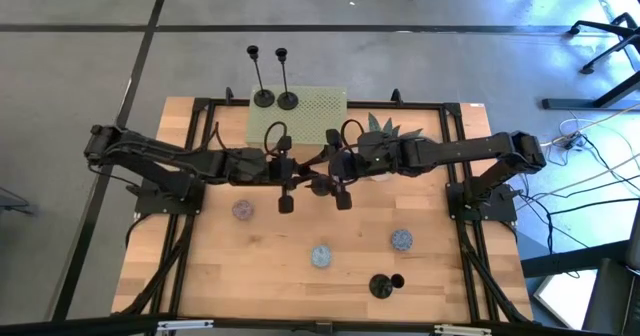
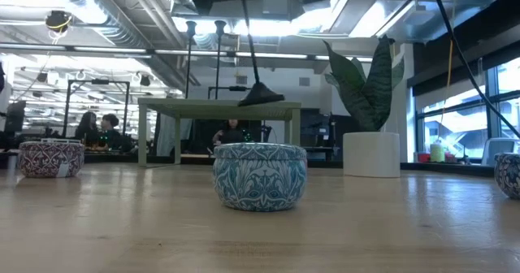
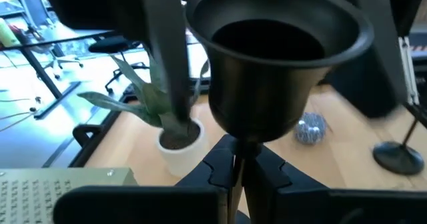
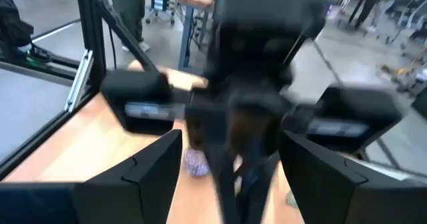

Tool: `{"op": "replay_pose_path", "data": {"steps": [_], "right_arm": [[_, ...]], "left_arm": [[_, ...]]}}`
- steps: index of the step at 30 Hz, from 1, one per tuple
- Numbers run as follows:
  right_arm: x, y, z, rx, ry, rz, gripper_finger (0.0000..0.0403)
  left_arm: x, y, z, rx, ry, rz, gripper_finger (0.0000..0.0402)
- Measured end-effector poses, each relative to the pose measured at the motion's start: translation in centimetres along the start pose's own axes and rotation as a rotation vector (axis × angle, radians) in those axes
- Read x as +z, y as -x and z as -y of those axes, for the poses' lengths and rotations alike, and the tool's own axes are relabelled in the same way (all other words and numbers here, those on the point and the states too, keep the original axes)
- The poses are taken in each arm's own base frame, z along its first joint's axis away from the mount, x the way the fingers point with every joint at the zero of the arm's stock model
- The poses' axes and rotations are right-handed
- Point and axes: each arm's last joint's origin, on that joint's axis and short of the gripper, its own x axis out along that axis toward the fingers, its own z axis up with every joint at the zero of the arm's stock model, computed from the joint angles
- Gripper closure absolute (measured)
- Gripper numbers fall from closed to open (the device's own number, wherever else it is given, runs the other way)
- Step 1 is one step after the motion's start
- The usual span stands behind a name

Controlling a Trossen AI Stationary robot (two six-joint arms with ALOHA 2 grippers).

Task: Pick & Place candle stick holders
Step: Align the black candle holder with the other black candle holder on the shelf

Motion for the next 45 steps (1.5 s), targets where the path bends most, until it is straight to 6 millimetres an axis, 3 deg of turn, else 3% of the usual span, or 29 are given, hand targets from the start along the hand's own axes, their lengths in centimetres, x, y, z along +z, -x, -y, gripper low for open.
{"op": "replay_pose_path", "data": {"steps": [11,37,45], "right_arm": [[0.3,-0.2,0.2,-0.02,-0.012,0.047,0.0157],[0.4,-0.1,0.7,-0.036,-0.022,0.06,0.0267],[0.2,-0.1,1.4,-0.046,-0.065,0.059,0.0278]], "left_arm": [[0.0,-0.1,-0.6,0.021,0.007,0.004,0.0388],[0.6,-0.1,-0.6,0.02,-0.013,0.068,0.0388],[0.6,-0.1,-0.7,0.027,-0.012,0.067,0.0388]]}}
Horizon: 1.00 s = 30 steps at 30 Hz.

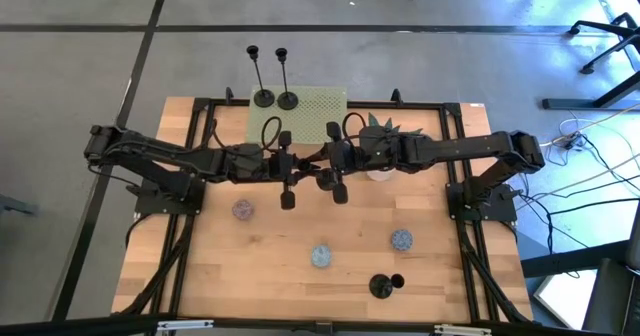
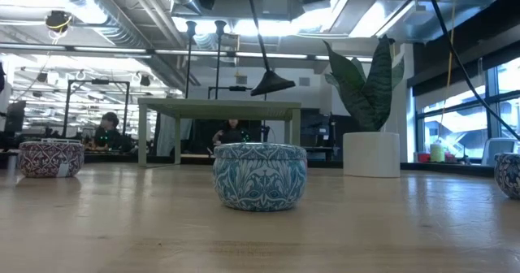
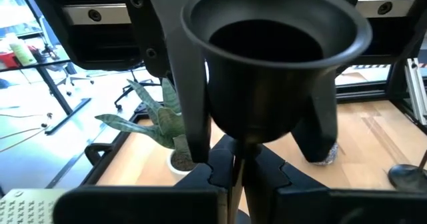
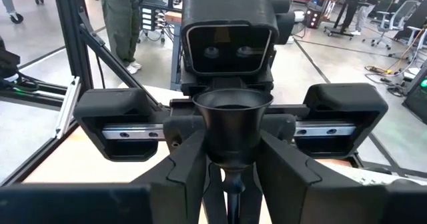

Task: Pick & Place candle stick holders
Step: Align the black candle holder with the other black candle holder on the shelf

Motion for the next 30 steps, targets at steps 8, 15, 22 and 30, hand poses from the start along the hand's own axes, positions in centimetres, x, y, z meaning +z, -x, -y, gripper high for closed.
{"op": "replay_pose_path", "data": {"steps": [8,15,22,30], "right_arm": [[-0.1,0.0,0.0,-0.003,-0.004,-0.008,0.0279],[-0.4,0.0,0.0,0.0,-0.052,-0.044,0.0279],[-0.5,0.0,0.0,-0.001,-0.063,-0.054,0.028],[-1.2,0.1,0.1,-0.071,-0.067,-0.135,0.028]], "left_arm": [[-0.1,0.0,0.0,-0.001,-0.002,-0.007,0.0364],[-0.2,0.0,0.0,-0.004,-0.006,-0.019,0.0333],[-0.6,0.0,0.0,0.016,-0.018,-0.067,0.0315],[-1.0,0.1,-0.1,0.084,-0.032,-0.114,0.0308]]}}
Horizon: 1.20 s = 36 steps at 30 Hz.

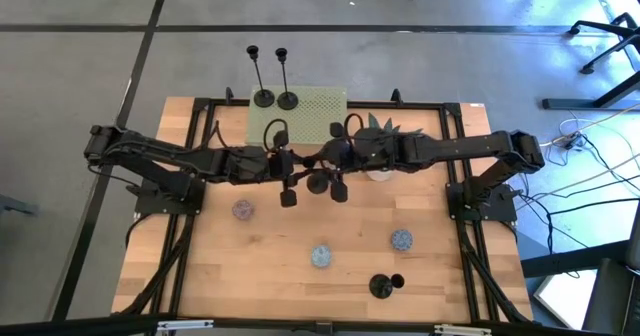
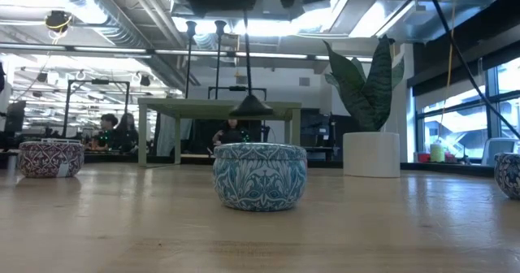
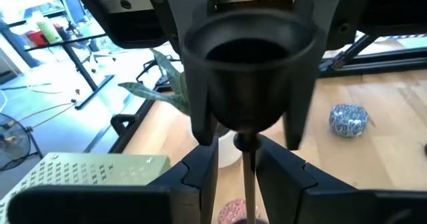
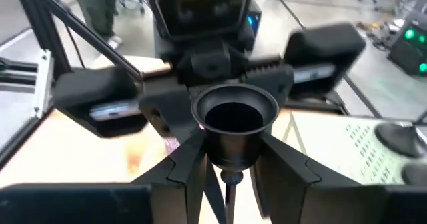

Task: Pick & Place candle stick holders
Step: Align the black candle holder with the other black candle holder on the shelf

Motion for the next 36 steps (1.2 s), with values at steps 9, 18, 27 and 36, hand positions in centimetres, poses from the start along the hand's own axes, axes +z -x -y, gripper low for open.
{"op": "replay_pose_path", "data": {"steps": [9,18,27,36], "right_arm": [[-0.4,0.0,0.0,-0.004,-0.023,-0.037,0.028],[-0.5,0.0,0.0,-0.005,-0.037,-0.053,0.028],[-0.9,0.1,0.1,-0.078,-0.042,-0.093,0.028],[1.2,0.9,0.3,-0.084,-0.057,-0.033,0.028]], "left_arm": [[-0.3,0.0,0.0,-0.003,-0.011,-0.029,0.0306],[-0.8,0.0,0.1,-0.005,-0.026,-0.076,0.0295],[-1.0,0.6,0.1,0.018,-0.022,-0.123,0.0282],[-0.5,4.4,0.3,0.065,-0.077,-0.174,0.0286]]}}
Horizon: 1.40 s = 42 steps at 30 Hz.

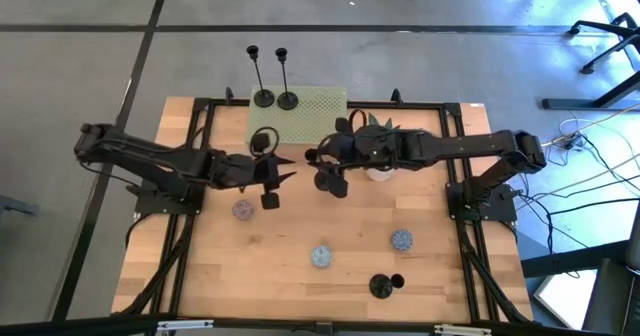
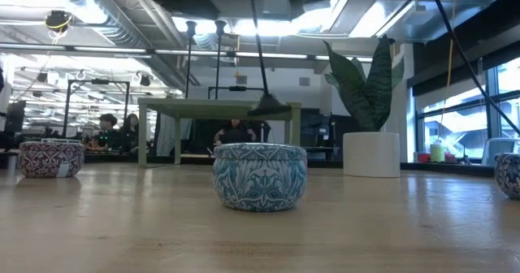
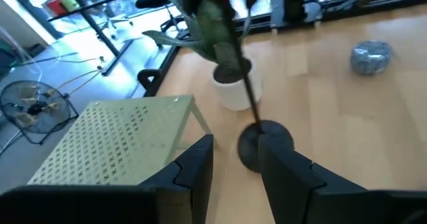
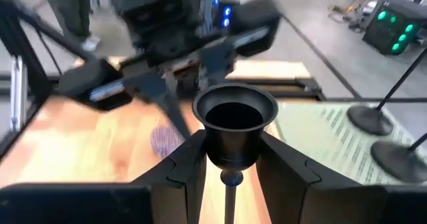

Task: Pick & Place candle stick holders
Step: Align the black candle holder with the other black candle holder on the shelf

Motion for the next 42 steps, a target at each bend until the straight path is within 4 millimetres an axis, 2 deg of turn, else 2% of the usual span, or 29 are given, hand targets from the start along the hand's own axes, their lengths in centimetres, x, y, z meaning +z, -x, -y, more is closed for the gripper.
{"op": "replay_pose_path", "data": {"steps": [7,13,16,23,28,31,35,42], "right_arm": [[3.6,1.1,1.4,-0.034,-0.002,0.106,0.028],[6.5,2.4,4.3,-0.119,0.038,0.197,0.028],[7.0,2.8,6.4,-0.169,0.047,0.229,0.028],[6.7,2.8,11.6,-0.172,0.044,0.283,0.0279],[5.6,1.2,15.4,-0.191,-0.025,0.327,0.0279],[4.3,-0.3,17.2,-0.215,-0.046,0.302,0.0279],[2.9,-1.6,19.0,-0.241,-0.069,0.278,0.0279],[1.7,-2.5,20.8,-0.276,-0.092,0.281,0.0279]], "left_arm": [[0.1,3.2,-0.2,-0.056,0.1,0.025,0.0286],[-0.3,4.6,-0.6,-0.031,0.135,0.0,0.0291],[-0.5,4.6,-0.7,0.007,0.139,-0.01,0.0294],[-0.5,4.5,-0.7,0.016,0.136,-0.013,0.0295],[-0.5,4.5,-0.7,0.016,0.135,-0.013,0.0295],[-0.5,4.5,-0.7,0.016,0.135,-0.013,0.0295],[-0.5,4.5,-0.7,0.016,0.135,-0.013,0.0295],[-0.5,4.5,-0.7,0.015,0.134,-0.013,0.0295]]}}
